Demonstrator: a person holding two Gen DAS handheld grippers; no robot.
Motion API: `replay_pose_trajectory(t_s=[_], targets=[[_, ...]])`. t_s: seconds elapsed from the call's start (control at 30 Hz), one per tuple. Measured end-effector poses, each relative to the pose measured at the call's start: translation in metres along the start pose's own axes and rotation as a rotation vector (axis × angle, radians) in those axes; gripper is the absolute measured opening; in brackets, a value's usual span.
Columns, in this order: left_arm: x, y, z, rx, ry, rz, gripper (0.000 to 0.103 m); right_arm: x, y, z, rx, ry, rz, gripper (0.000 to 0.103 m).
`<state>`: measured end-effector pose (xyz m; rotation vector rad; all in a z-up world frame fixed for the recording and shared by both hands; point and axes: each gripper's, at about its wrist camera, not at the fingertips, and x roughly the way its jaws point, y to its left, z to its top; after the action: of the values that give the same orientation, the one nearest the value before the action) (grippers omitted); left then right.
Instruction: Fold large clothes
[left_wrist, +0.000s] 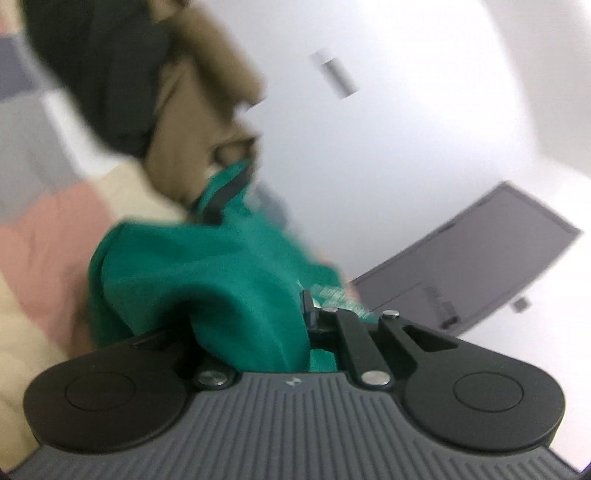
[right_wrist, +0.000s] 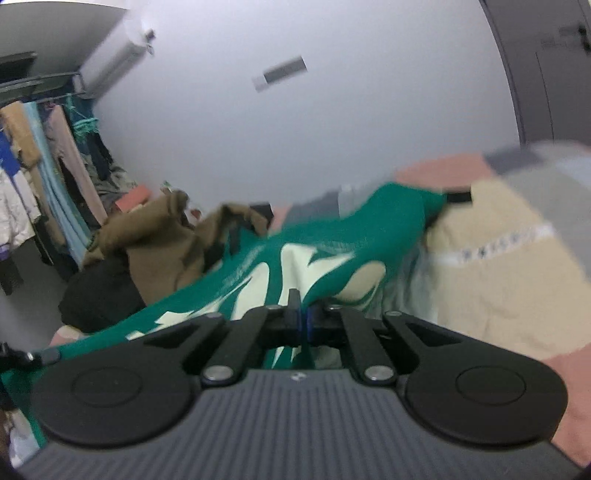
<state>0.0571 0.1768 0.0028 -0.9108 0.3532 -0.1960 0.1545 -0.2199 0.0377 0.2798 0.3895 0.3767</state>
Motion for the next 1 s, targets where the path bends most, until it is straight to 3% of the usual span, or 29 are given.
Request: replay_pose_trajectory(t_s=[0.13,0.23,0.33,0.43,0.6,0.67,0.8,1.0], targets=[[-0.038,-0.012,0.017,0.057,-0.063,-0.163,0.006,-0.048,0.012,0.013,-0.012,-0.092,0.037,0.005],[-0.047,-0.012,0.032,0.092,-0.119,-0.197,0.006,-0.071,0.022,0.029,0.013,-0.172,0.089,0.005],[-0.03,-0.004,0.049,0.09,-0.137,-0.106,0.006,-0.058,0.038,0.047,-0.001,-0.148,0.11,0.005],[0.005,0.018,0.067,0.103,-0.105,0.039,0.006,-0.011,0.054,0.061,-0.057,-0.054,0.088,0.005],[0.058,0.063,0.075,0.112,-0.049,0.226,0.006,0.094,0.052,0.054,-0.004,0.159,0.058,0.006],[0.072,0.079,0.078,0.134,-0.025,0.274,0.007,0.13,0.048,0.041,0.039,0.236,0.028,0.008],[0.098,0.107,0.081,0.091,0.021,0.34,0.007,0.174,0.039,0.011,0.037,0.297,0.013,0.009],[0.12,0.127,0.076,0.086,0.047,0.387,0.007,0.183,0.025,-0.012,0.072,0.28,0.041,0.011]])
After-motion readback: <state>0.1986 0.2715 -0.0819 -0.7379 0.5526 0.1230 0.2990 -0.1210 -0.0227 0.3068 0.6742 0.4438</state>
